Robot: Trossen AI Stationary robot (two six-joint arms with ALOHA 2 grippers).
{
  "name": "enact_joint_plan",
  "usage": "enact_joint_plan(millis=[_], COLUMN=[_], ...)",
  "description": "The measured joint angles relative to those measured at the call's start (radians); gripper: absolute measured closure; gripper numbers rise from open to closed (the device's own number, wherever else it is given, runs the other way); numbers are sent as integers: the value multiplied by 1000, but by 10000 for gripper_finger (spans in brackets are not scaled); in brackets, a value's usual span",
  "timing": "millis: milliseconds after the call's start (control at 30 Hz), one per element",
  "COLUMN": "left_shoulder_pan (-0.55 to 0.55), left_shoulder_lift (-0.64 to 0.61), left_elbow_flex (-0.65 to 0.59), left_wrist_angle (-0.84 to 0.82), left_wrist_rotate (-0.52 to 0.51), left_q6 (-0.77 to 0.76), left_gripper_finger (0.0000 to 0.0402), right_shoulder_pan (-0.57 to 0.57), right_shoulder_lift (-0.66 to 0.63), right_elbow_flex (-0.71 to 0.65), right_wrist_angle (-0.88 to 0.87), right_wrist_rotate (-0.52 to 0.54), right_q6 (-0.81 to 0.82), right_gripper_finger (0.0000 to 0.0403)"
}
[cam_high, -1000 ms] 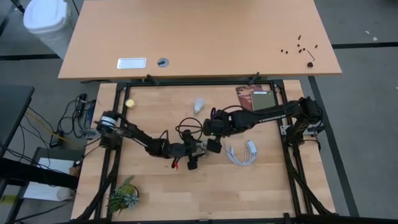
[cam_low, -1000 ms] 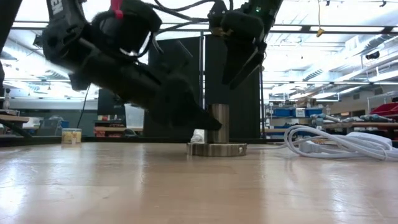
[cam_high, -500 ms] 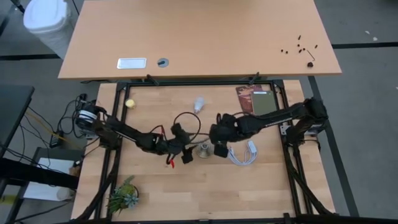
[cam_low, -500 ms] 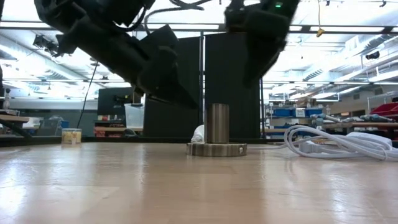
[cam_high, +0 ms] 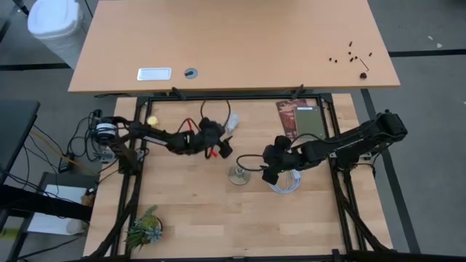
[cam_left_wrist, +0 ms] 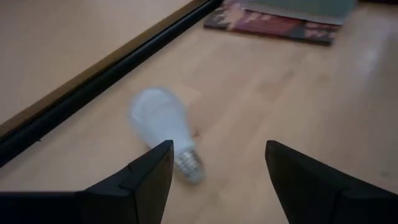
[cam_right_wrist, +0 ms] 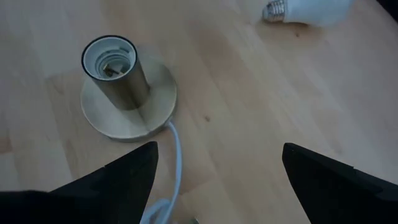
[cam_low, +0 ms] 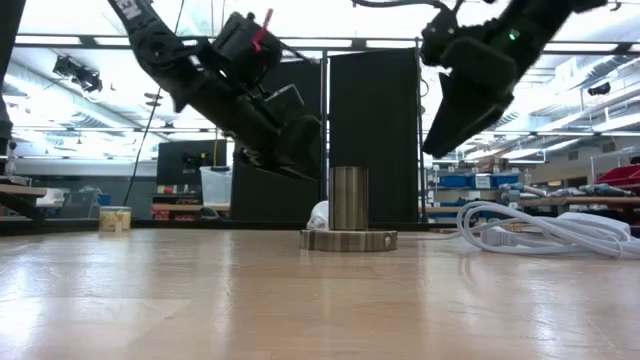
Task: Screw lightbulb
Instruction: Insert the light bulb into the lamp
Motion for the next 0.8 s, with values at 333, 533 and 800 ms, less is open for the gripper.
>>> enact_joint_plan(millis=[333,533,800], left_shoulder_pan=[84,82,95], left_shoulder_lift=[56,189,294], left_elbow_flex=[49,142,228], left_wrist_angle=[-2,-13,-49], left_wrist_rotate=[103,69,-29], left_q6=[-23,-7,-5], left_gripper_finger=[145,145,138], right_shoulder_pan=[1,1,5], right_shoulder_lift=[30,71,85], right_elbow_flex=[-143,-156,-155], right_wrist_angle=[281,359,383], right_wrist_rotate=[64,80,94], right_q6=[6,-36,-56], right_gripper_finger=[50,50,50])
